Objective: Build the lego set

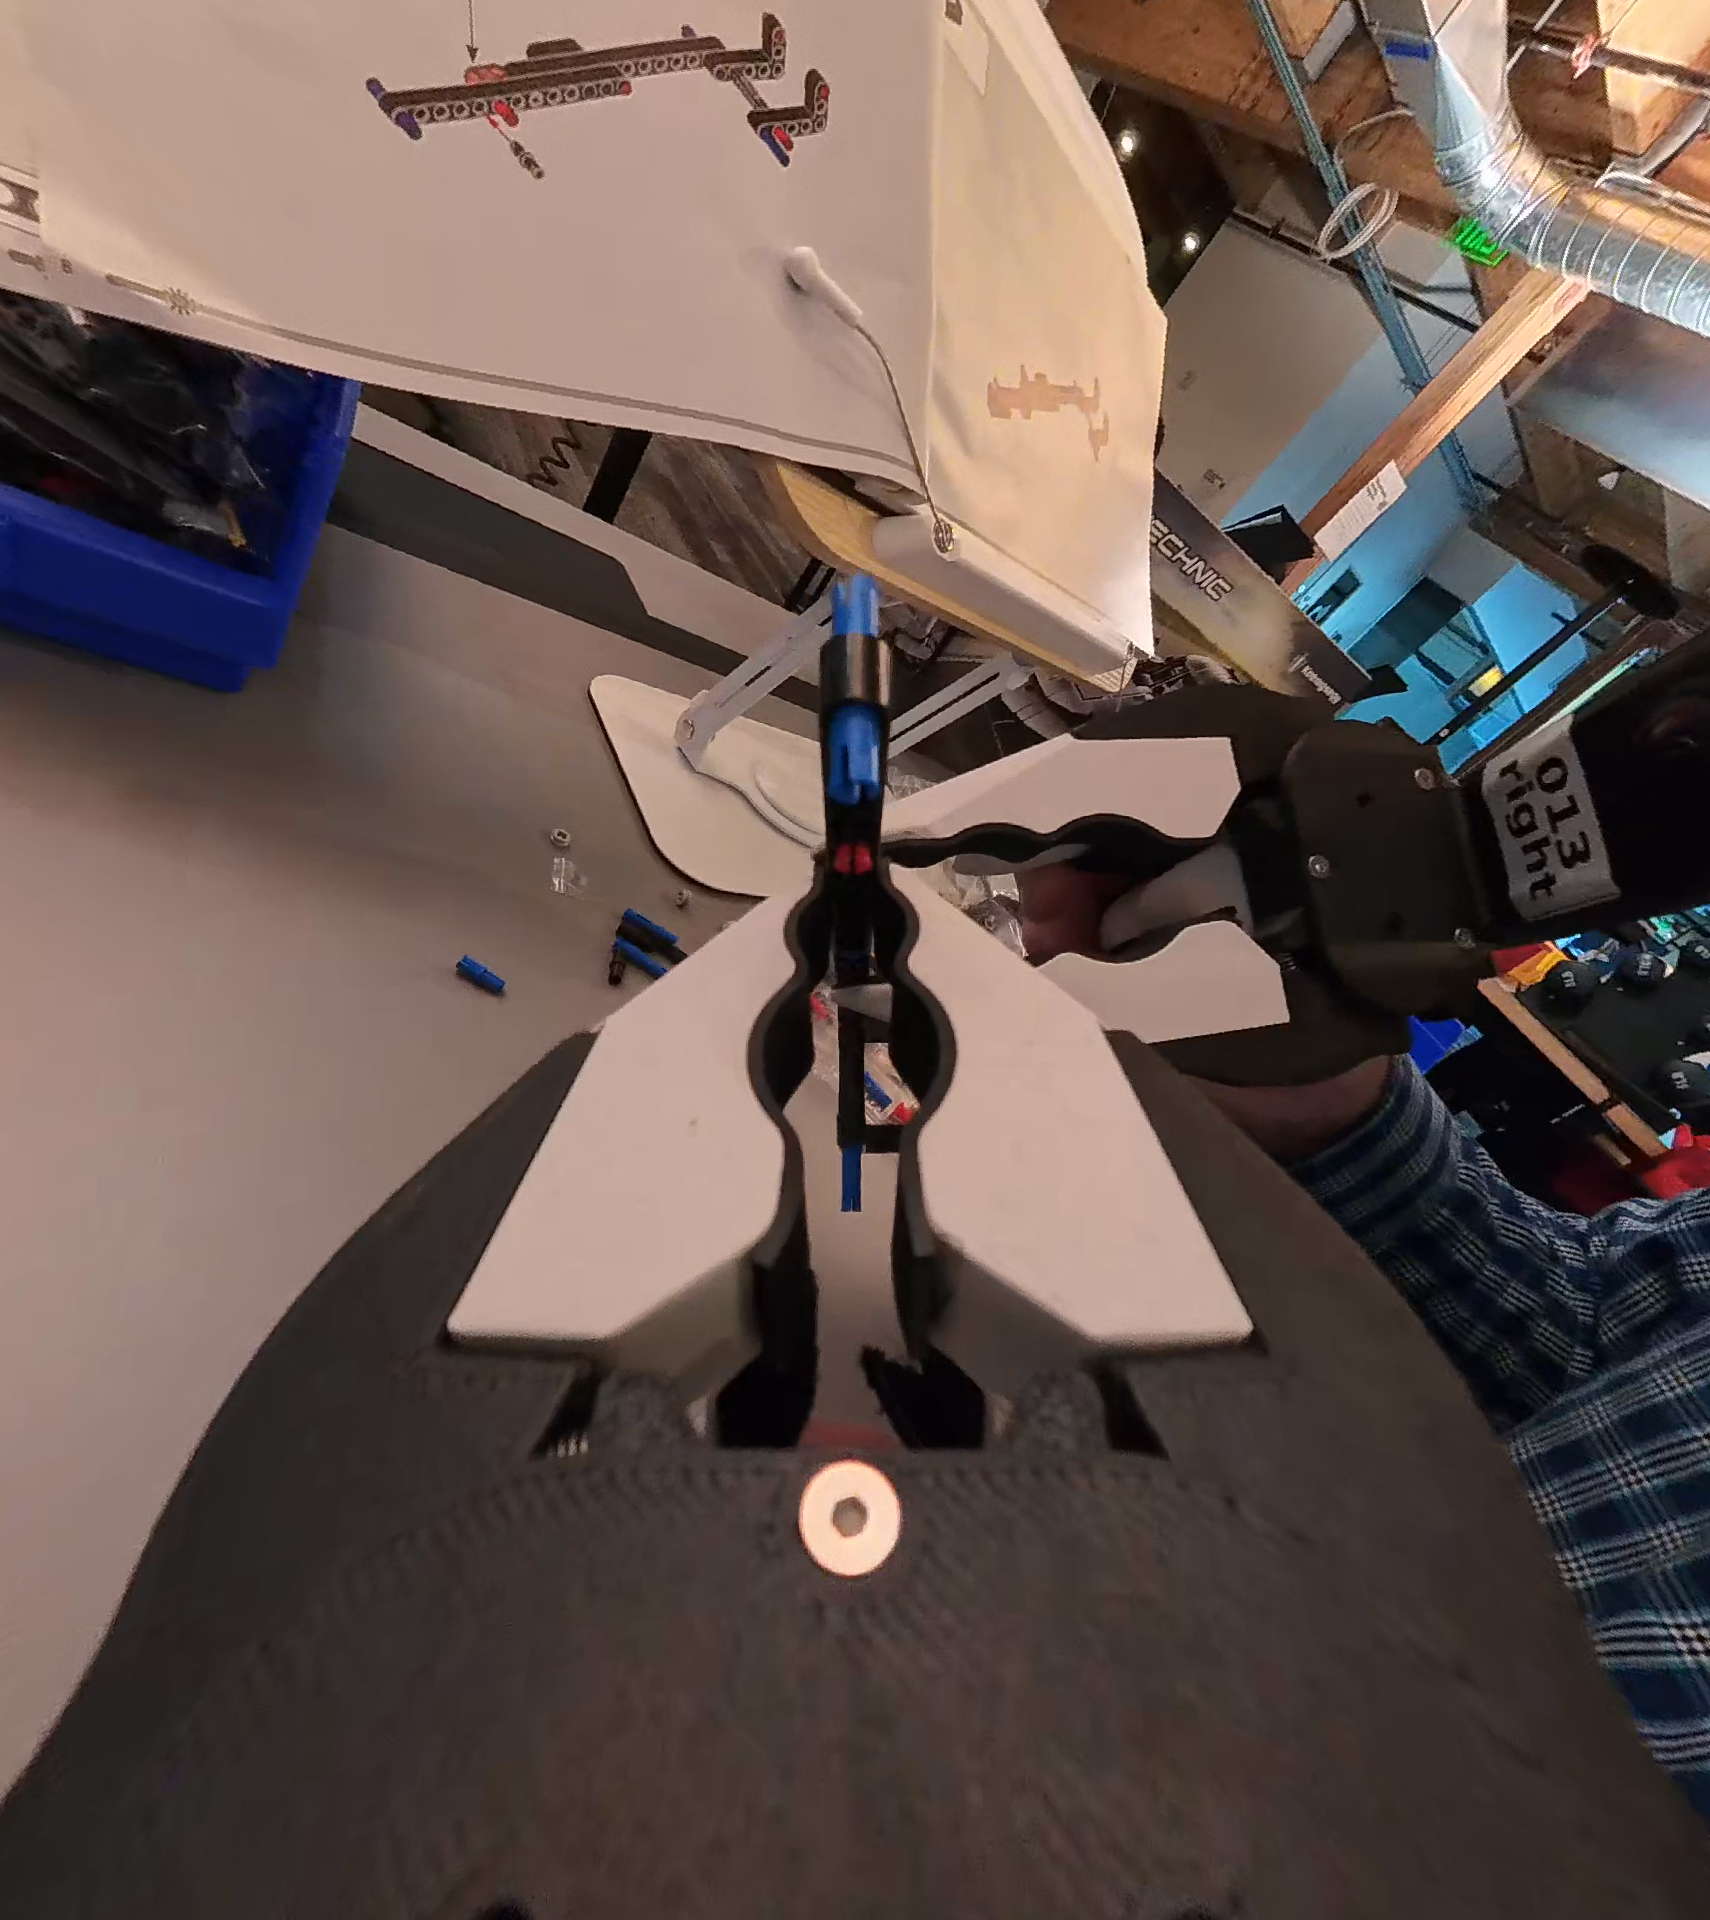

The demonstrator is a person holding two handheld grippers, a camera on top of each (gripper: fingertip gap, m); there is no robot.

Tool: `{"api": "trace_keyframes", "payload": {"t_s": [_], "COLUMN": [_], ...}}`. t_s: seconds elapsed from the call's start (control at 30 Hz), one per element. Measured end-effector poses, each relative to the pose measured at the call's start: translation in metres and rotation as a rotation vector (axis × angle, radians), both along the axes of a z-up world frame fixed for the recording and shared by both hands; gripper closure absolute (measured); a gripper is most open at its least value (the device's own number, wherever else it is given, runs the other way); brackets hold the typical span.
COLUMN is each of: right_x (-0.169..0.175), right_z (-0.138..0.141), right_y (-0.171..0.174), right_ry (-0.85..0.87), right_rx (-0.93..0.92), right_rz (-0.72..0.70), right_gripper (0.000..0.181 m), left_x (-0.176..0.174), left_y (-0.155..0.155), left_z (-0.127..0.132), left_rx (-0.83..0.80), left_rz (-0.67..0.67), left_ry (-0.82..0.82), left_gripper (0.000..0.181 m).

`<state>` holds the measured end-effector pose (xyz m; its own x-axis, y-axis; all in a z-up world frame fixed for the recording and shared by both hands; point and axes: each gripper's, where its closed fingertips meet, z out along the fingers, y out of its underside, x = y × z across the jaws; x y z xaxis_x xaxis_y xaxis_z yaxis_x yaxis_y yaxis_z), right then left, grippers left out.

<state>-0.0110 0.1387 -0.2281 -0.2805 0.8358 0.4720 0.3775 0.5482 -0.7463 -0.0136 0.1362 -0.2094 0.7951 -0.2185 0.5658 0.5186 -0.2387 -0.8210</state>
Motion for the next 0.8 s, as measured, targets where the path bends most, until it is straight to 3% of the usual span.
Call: {"api": "trace_keyframes", "payload": {"t_s": [0.8], "right_x": [0.0033], "right_z": [-0.0013], "right_y": [-0.001], "right_ry": [0.003], "right_rx": [-0.008], "right_rz": [-0.009], "right_gripper": [0.158], "left_x": [0.003], "left_y": [0.0006], "left_z": [-0.0017], "left_rx": [-0.005], "left_rz": [-0.018], "left_ry": [-0.021], "left_gripper": [0.176]}}
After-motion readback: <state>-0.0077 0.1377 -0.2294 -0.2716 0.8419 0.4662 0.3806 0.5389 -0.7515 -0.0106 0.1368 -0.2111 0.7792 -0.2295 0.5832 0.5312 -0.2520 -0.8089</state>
